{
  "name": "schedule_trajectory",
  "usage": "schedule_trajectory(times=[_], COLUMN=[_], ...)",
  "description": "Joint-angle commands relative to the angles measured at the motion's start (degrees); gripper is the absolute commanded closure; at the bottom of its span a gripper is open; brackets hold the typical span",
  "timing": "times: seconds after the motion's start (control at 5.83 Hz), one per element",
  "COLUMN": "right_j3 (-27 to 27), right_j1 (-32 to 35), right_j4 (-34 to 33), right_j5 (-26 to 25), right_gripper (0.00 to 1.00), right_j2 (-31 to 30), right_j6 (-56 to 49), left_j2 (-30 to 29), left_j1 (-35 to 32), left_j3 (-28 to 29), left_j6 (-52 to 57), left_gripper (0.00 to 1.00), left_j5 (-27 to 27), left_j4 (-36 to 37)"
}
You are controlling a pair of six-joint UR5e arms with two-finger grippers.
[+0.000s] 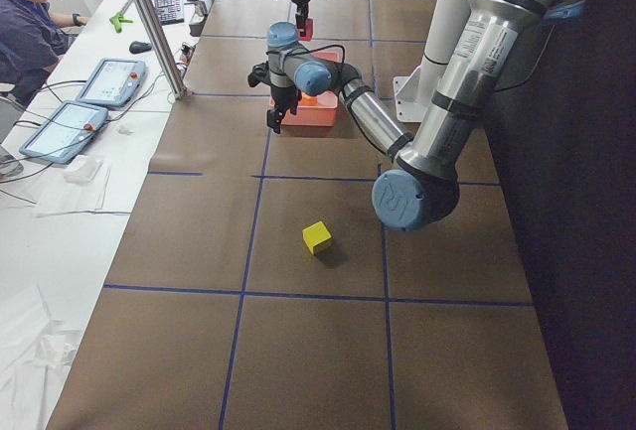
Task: Place blocks into pink bin with both arms
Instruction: 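Carry the red cube into the bin with right gripper while left reaches for yellow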
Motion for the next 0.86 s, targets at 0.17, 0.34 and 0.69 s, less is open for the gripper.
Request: schedule_trajectory(times=[0.17, 0.34, 0.69], right_j3=[-6.8, -6.27, -5.66], right_j1=[-4.92, -4.85, -4.67], right_j4=[5.7, 5.62, 5.53], right_j5=[-7.42, -7.19, -7.01], right_gripper=[0.0, 0.0, 0.0], right_j2=[4.97, 4.79, 4.18], right_j6=[7.3, 6.87, 6.25], left_j2=[15.74, 20.86, 27.83], left_j1=[-2.84, -2.84, -2.84], left_j3=[-2.62, -2.19, 0.96], left_j6=[5.97, 5.7, 7.1], left_gripper=[0.0, 0.0, 0.0], left_j5=[-1.0, -0.99, -0.82], left_j4=[-10.73, -19.76, -32.45])
